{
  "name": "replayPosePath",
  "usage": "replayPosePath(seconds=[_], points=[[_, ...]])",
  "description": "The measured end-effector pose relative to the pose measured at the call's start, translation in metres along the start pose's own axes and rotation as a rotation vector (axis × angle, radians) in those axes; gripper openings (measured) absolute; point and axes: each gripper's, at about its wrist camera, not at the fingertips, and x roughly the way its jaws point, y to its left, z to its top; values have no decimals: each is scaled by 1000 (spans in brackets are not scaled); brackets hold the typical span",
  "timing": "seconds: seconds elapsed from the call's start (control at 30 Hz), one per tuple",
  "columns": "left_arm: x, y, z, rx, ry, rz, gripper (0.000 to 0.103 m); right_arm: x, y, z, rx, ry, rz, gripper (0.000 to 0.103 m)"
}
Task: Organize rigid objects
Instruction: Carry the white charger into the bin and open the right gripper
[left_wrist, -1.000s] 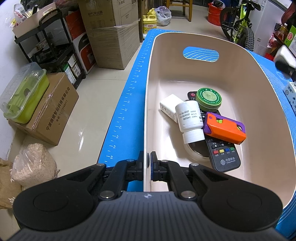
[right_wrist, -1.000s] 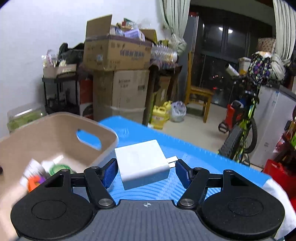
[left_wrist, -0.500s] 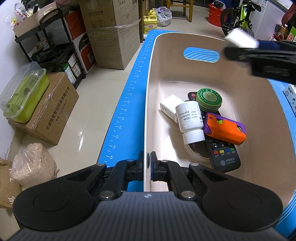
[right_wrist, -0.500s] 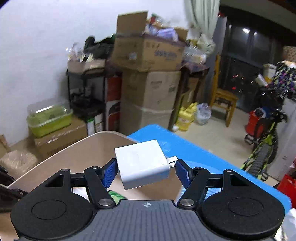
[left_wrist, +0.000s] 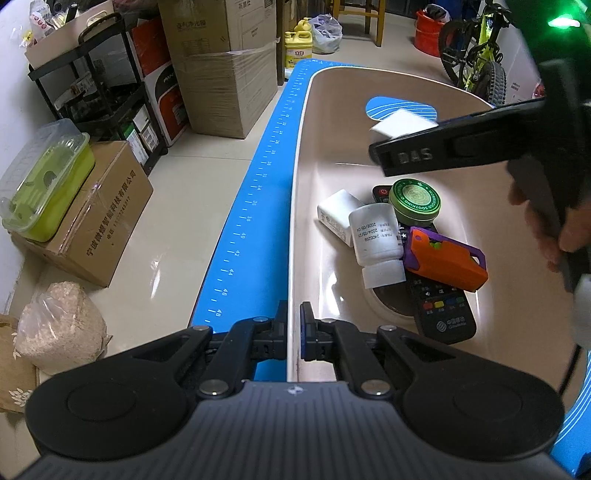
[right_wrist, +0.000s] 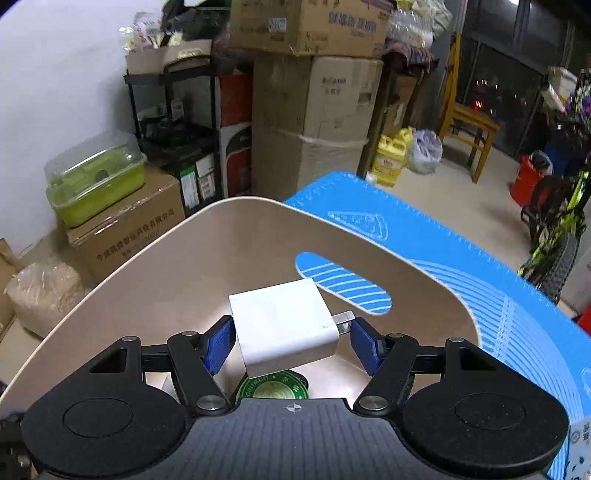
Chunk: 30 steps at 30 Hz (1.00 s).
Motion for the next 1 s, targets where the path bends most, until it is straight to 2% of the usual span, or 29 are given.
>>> replayPosePath(seconds=[0.33,0.67,0.73,0.83,0.9,1.0], points=[[0,4,0,-6,0,-16,7,39,8,-6,24,151,-43,70],[1,4,-1,-8,-1,-18,6,50,17,-5,-21,171,-78,70],[1,4,-1,-8,-1,-18,6,51,18,-4,-31,176,-92,75],[1,4,-1,-7,-1,-17,6,51,18,-4,-35,183,-88,76],[1,4,-1,-7,-1,-17,7,46,16,-5,-32,172,-91,81],[1,4,-1,-7,-1,-17,7,33,14,-4,-33,147,-89,82]])
